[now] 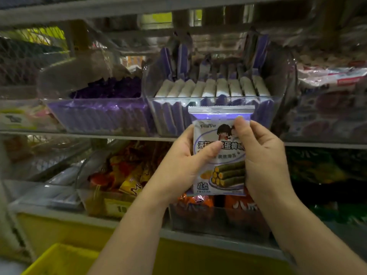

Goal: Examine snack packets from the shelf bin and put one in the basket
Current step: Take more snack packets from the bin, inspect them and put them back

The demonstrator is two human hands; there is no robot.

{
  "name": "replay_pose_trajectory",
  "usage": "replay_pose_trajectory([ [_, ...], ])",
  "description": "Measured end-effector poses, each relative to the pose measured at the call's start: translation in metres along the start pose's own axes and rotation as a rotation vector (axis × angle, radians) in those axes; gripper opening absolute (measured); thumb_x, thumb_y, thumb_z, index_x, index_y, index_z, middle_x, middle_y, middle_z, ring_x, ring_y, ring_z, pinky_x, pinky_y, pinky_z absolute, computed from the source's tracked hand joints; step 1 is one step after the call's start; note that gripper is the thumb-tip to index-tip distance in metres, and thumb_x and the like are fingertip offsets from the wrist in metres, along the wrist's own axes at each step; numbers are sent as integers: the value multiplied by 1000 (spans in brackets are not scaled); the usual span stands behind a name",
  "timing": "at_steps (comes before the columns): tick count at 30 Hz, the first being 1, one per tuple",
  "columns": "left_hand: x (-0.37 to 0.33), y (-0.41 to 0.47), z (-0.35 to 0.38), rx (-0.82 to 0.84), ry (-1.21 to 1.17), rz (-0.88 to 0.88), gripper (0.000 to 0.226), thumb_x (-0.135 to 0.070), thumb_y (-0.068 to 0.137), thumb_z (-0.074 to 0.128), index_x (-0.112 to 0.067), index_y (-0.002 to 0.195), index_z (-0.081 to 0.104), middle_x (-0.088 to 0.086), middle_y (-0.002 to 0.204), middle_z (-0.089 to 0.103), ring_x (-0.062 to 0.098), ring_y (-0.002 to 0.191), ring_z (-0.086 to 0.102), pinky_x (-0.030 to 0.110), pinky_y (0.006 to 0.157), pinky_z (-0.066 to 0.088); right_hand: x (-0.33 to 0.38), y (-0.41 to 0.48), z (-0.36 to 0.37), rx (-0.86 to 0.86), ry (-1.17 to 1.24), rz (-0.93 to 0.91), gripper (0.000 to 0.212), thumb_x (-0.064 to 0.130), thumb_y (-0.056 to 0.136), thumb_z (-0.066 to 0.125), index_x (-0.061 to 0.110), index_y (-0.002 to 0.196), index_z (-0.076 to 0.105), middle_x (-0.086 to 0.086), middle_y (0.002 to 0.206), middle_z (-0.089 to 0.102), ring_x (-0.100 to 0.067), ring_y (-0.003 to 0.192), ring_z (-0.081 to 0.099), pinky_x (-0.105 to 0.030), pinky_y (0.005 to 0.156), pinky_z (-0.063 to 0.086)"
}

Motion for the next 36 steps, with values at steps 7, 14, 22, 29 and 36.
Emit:
replay_pose_trajectory([
  [7, 15, 7, -1, -205, 39, 51, 33, -41, 84, 64, -23, 112, 67, 5, 107, 74, 21, 100, 71, 34, 80, 59, -22, 0, -3, -14, 219, 166, 17, 36, 78, 65, 24, 85, 75, -11, 93, 75, -26, 90, 73, -42, 76, 59],
  [14, 20, 4, -12, -276, 38, -15, 19, -29, 88, 62, -17, 94, 75, 9, 94, 76, 22, 88, 73, 28, 71, 58, -30, -4, -4, 44, 351, 294, 17, 21, 74, 65, 13, 86, 74, -15, 88, 75, -26, 79, 74, -33, 63, 59],
  [22, 21, -5, -20, -329, 58, -49, 24, -35, 87, 59, -20, 92, 78, 12, 92, 76, 27, 88, 73, 43, 80, 57, -36, -5, -5, 45, 222, 290, 32, 32, 82, 62, 7, 97, 74, -18, 94, 75, -32, 90, 73, -41, 74, 59],
  [29, 21, -11, -26, -277, -128, -126, 35, -38, 86, 53, -15, 93, 78, 14, 98, 75, 23, 93, 72, 30, 75, 59, -38, -8, -10, 130, 94, 226, 38, 44, 92, 52, 16, 94, 77, -13, 95, 76, -29, 95, 72, -47, 87, 53],
  [36, 21, -12, -20, -432, -236, -89, 33, -33, 92, 52, -15, 84, 79, 17, 91, 75, 25, 81, 74, 32, 60, 58, -38, -6, -19, 530, 53, 453, 30, 40, 85, 62, 23, 109, 71, -7, 112, 72, -23, 105, 69, -35, 81, 58],
])
Point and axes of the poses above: each hand's wrist, its own y-axis towards the middle knuckle, its own z-axis out of the palm, x = y × z, the point moved 1 cm from there along y, towards the middle knuckle
